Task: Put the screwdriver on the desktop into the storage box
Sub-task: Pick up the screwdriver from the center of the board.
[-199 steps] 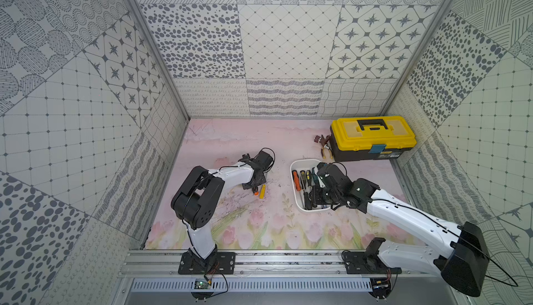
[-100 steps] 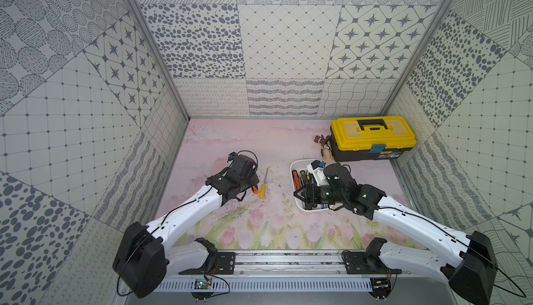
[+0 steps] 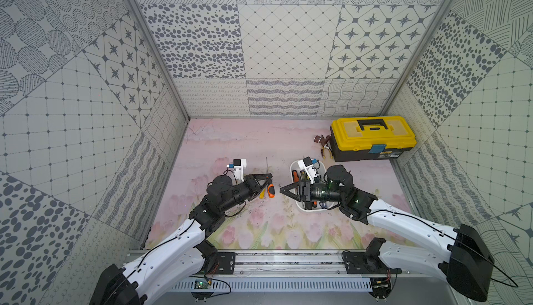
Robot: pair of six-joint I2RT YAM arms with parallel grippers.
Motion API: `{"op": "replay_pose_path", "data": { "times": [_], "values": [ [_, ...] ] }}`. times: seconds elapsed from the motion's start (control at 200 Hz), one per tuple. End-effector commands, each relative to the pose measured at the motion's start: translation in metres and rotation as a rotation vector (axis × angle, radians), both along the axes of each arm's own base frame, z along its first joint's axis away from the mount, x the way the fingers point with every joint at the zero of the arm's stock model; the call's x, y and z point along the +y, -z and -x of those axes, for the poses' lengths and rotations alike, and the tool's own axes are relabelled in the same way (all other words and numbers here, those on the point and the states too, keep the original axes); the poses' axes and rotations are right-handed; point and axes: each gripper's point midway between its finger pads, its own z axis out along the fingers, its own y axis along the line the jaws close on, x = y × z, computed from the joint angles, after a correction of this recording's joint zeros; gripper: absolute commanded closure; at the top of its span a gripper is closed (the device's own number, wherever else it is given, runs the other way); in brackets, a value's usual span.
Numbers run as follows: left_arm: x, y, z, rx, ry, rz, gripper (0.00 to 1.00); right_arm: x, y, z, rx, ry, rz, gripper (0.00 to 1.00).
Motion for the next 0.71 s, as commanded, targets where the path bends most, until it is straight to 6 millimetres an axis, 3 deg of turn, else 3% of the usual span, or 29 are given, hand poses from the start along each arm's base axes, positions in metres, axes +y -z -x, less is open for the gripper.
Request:
{"op": "replay_pose_path", "data": {
  "times": [0.0, 0.215, 0.54, 0.64, 0.66, 0.7],
  "values": [
    [-0.017, -0.059, 0.03, -0.16, 0.17, 0.213, 1.0, 0.011, -0.021, 0.003, -0.054, -0.02, -0.073, 0.3],
    [-0.025, -0.058, 0.04, -0.188, 0.199, 0.188, 1.0, 0.026, -0.02, 0.006, -0.053, -0.05, -0.071, 0.42],
    [-0.023, -0.048, 0.039, -0.202, 0.159, 0.123, 1.0, 0.03, -0.023, 0.013, -0.075, -0.067, -0.046, 0.81],
    [-0.018, -0.034, 0.033, -0.166, 0.111, 0.023, 1.0, 0.023, -0.017, 0.01, -0.088, -0.036, 0.021, 0.92],
    [-0.016, -0.031, 0.031, -0.155, 0.095, -0.011, 0.95, 0.021, -0.014, 0.009, -0.091, -0.026, 0.045, 0.94],
    [-0.009, -0.019, 0.027, -0.121, 0.055, -0.092, 0.74, 0.016, -0.006, 0.006, -0.097, -0.007, 0.106, 0.98]
  ]
}}
